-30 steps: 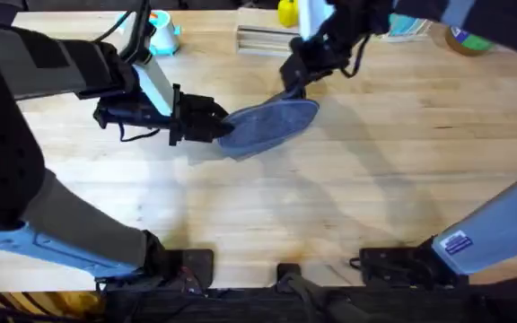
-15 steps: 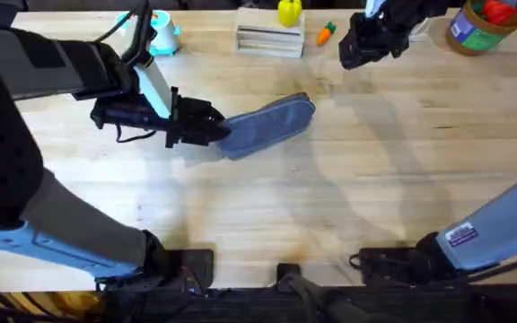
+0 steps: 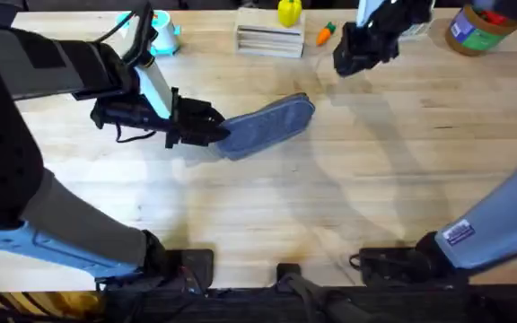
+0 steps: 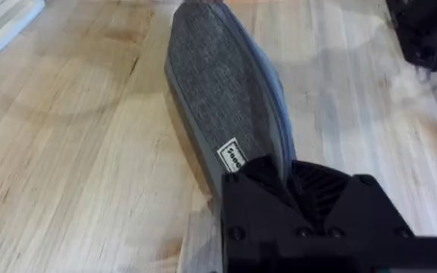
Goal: Unzip the bag, pick up the pens from the table one at a time and place them inside, then zip the bag closed.
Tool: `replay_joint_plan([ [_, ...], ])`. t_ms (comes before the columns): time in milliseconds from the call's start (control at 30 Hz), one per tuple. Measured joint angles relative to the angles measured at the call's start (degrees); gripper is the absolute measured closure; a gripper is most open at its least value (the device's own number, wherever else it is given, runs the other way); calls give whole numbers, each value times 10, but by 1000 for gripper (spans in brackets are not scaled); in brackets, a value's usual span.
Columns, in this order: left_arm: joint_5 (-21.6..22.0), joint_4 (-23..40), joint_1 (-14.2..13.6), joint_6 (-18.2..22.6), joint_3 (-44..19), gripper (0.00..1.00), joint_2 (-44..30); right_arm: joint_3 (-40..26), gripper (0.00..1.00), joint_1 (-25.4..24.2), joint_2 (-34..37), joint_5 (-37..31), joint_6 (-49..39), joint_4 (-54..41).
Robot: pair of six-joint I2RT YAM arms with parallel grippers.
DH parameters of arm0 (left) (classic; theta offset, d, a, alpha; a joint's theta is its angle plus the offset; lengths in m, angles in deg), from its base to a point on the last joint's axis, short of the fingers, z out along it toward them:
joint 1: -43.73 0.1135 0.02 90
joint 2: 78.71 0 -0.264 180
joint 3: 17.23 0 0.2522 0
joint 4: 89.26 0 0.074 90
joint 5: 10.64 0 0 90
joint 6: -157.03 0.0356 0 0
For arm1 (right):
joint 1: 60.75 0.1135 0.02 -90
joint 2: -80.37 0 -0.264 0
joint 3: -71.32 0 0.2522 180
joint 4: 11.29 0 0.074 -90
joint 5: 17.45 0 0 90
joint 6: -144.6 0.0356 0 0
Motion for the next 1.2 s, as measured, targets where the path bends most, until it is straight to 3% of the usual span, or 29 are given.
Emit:
replay_joint_plan([
  [133, 0, 0, 0, 0, 0, 957, 0, 0, 967, 0, -54, 6, 0, -18],
  [233, 1, 0, 0, 0, 0, 957, 0, 0, 826, 0, -97, 10, -1, -47],
  [400, 2, 0, 0, 0, 0, 957, 0, 0, 126, 0, -165, 11, -3, -97],
  [433, 2, 0, 0, 0, 0, 957, 0, 0, 32, 0, -179, 11, -6, -103],
  [633, 1, 2, 0, 0, 0, 828, 0, 0, 6, 0, -239, 11, -5, -109],
  [667, -3, 2, 0, 0, 0, 752, 0, 0, 6, 0, -245, 11, -5, -110],
  [800, -12, -1, 0, 0, 0, 148, 0, 0, 6, 0, -254, 11, -5, -110],
  [833, -14, -4, 0, -2, 0, 45, 0, 0, 6, 0, -253, 11, -5, -111],
  [1200, -12, -10, 0, -2, 0, 6, 0, 0, 6, 0, -250, 11, -7, -111],
])
